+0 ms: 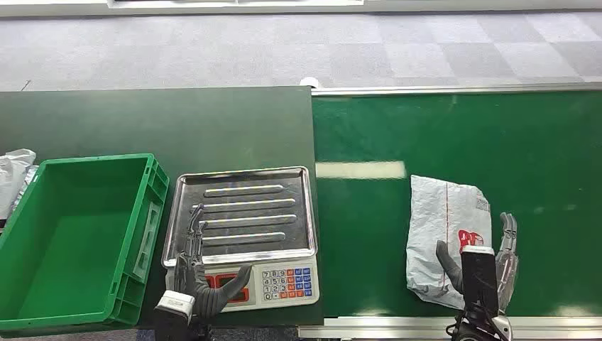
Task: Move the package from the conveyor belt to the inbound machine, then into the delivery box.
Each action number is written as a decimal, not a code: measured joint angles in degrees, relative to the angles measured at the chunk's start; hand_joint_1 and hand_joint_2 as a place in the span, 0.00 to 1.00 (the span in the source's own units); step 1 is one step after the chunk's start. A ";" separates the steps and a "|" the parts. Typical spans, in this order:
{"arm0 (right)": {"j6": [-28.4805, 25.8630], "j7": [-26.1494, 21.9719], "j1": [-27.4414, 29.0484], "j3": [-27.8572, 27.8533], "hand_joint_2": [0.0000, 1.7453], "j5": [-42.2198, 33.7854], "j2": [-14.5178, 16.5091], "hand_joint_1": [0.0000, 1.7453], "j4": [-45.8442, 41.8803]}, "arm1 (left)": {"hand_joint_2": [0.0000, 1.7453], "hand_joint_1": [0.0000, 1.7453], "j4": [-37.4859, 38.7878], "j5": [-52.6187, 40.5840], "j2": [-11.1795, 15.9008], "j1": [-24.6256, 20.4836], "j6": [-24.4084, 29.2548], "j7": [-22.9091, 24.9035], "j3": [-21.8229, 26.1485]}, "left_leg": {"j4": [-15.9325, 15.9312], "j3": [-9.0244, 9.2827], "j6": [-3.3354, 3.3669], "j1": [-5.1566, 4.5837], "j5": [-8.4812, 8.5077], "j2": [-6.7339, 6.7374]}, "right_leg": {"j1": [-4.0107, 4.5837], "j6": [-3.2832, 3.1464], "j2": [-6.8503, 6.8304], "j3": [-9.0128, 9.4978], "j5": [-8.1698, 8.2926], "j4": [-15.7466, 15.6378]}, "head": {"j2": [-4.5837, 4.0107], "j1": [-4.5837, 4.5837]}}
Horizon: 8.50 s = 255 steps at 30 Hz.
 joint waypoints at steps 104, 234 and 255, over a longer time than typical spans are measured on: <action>23.69 -6.49 -32.53 36.13 1.00 -2.48 11.54 1.00 33.45 | 1.00 0.00 -5.52 4.22 1.10 -8.69 0.63 0.87 11.41 | 0.00 0.06 -0.03 0.08 0.10 0.00 | 0.10 -0.02 0.01 0.04 0.03 0.08 | 0.00 0.01; 3.44 -19.73 -7.78 19.91 1.00 -6.03 2.29 0.00 -11.79 | 1.00 1.00 20.41 -10.80 3.85 -21.35 2.19 -0.32 17.79 | -0.14 -0.02 -0.11 0.03 0.58 -0.35 | 0.05 -0.24 -0.34 -0.03 0.32 0.08 | 0.00 -0.01; 5.15 -19.07 -4.52 18.61 1.00 -8.88 2.26 0.00 -11.47 | 1.00 1.00 -2.16 -5.89 5.07 -15.88 7.97 -1.53 17.22 | -0.15 -0.15 -0.11 0.04 0.57 -0.35 | 0.06 -0.24 -0.34 -0.17 0.32 0.07 | 0.00 -0.01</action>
